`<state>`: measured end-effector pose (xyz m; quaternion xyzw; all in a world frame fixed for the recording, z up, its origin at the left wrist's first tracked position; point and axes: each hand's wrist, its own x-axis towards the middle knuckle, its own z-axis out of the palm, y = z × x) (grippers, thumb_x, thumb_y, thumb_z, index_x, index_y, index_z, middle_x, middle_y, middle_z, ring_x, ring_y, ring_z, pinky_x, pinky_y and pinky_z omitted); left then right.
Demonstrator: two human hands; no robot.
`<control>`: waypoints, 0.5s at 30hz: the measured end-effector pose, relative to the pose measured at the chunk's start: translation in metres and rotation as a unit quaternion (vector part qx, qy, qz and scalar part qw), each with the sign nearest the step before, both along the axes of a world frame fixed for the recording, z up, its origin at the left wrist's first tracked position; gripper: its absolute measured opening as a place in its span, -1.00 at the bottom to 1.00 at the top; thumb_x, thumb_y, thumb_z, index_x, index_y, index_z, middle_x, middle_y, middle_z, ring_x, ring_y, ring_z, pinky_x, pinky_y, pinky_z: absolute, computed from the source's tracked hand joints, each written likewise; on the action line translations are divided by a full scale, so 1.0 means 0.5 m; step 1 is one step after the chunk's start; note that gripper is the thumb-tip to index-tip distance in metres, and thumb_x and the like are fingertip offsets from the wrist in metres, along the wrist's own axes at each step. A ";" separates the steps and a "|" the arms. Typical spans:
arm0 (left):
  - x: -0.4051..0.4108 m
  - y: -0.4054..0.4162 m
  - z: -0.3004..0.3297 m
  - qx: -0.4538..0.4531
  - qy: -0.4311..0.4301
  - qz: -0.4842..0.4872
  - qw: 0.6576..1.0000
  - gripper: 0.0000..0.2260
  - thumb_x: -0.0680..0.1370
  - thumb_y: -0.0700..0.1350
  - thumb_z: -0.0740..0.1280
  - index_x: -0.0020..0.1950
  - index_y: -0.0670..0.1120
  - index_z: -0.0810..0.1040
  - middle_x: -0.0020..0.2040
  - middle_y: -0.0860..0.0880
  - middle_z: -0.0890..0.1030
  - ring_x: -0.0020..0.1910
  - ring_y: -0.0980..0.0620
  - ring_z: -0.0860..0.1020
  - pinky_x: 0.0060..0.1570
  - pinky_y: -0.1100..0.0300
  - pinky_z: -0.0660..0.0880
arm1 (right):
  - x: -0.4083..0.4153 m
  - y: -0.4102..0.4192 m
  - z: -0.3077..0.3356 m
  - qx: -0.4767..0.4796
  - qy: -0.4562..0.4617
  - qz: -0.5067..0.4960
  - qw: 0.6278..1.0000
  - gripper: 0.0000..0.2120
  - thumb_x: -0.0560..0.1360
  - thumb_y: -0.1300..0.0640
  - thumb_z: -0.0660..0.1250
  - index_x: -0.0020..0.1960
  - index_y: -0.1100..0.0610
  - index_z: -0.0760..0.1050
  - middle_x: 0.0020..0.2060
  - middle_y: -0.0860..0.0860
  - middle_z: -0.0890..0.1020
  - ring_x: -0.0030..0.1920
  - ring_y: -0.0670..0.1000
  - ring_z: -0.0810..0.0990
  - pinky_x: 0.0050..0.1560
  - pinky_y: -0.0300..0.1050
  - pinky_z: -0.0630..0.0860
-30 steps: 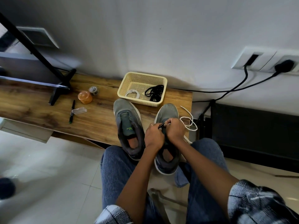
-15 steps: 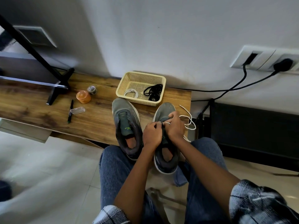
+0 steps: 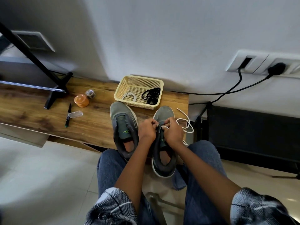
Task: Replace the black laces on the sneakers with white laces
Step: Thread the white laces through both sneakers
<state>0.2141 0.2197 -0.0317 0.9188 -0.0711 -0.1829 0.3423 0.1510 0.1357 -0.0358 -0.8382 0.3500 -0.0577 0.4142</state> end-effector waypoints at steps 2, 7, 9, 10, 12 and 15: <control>0.002 -0.003 -0.005 0.018 -0.003 -0.032 0.999 -0.90 0.58 -0.15 0.29 -0.05 -0.09 0.60 -0.04 -0.13 0.64 -0.01 -0.12 0.57 -0.03 0.10 0.44 | 0.000 -0.001 -0.001 0.005 -0.003 -0.002 1.000 -0.87 0.48 0.24 0.30 -0.06 0.04 0.43 -0.10 -0.01 0.64 -0.09 0.05 0.58 -0.14 -0.06 0.48; -0.010 -0.007 -0.007 0.040 -0.037 -0.051 0.997 -0.87 0.59 -0.26 0.14 0.04 -0.15 0.47 0.03 -0.18 0.54 0.01 -0.15 0.50 -0.08 0.09 0.33 | -0.003 -0.001 0.002 0.009 -0.009 -0.011 1.000 -0.88 0.48 0.23 0.27 -0.09 0.02 0.40 -0.15 -0.01 0.61 -0.13 0.04 0.55 -0.21 -0.12 0.35; -0.013 -0.007 -0.010 -0.004 -0.014 0.011 1.000 -0.88 0.56 -0.29 0.12 0.00 -0.14 0.41 -0.04 -0.17 0.53 -0.05 -0.15 0.50 -0.11 0.09 0.36 | -0.003 -0.003 -0.002 0.013 -0.015 -0.009 1.000 -0.89 0.47 0.23 0.28 -0.09 0.03 0.41 -0.17 0.00 0.60 -0.14 0.04 0.56 -0.20 -0.09 0.40; -0.014 -0.006 -0.011 -0.037 0.003 0.055 0.998 -0.89 0.56 -0.29 0.12 -0.02 -0.12 0.39 -0.06 -0.16 0.54 -0.07 -0.15 0.51 -0.08 0.06 0.42 | -0.004 -0.003 -0.003 0.016 -0.018 -0.007 1.000 -0.89 0.47 0.24 0.28 -0.09 0.04 0.42 -0.18 0.00 0.60 -0.14 0.05 0.56 -0.19 -0.07 0.43; -0.015 -0.006 -0.014 -0.114 0.030 0.134 0.984 -0.88 0.59 -0.26 0.11 -0.05 -0.06 0.35 -0.05 -0.15 0.56 -0.07 -0.17 0.57 -0.01 -0.08 0.52 | -0.007 -0.004 -0.001 0.022 -0.030 0.003 0.999 -0.87 0.46 0.28 0.29 -0.07 0.07 0.44 -0.18 0.00 0.58 -0.14 0.04 0.56 -0.15 -0.05 0.48; -0.028 -0.013 -0.003 -0.195 0.041 0.183 0.963 -0.88 0.64 -0.21 0.07 -0.02 -0.07 0.36 -0.03 -0.12 0.58 -0.10 -0.03 0.60 -0.02 -0.05 0.56 | -0.014 -0.013 0.009 0.015 -0.069 0.031 0.997 -0.83 0.44 0.34 0.32 -0.04 0.12 0.47 -0.13 -0.01 0.56 -0.11 -0.03 0.52 -0.15 -0.21 0.44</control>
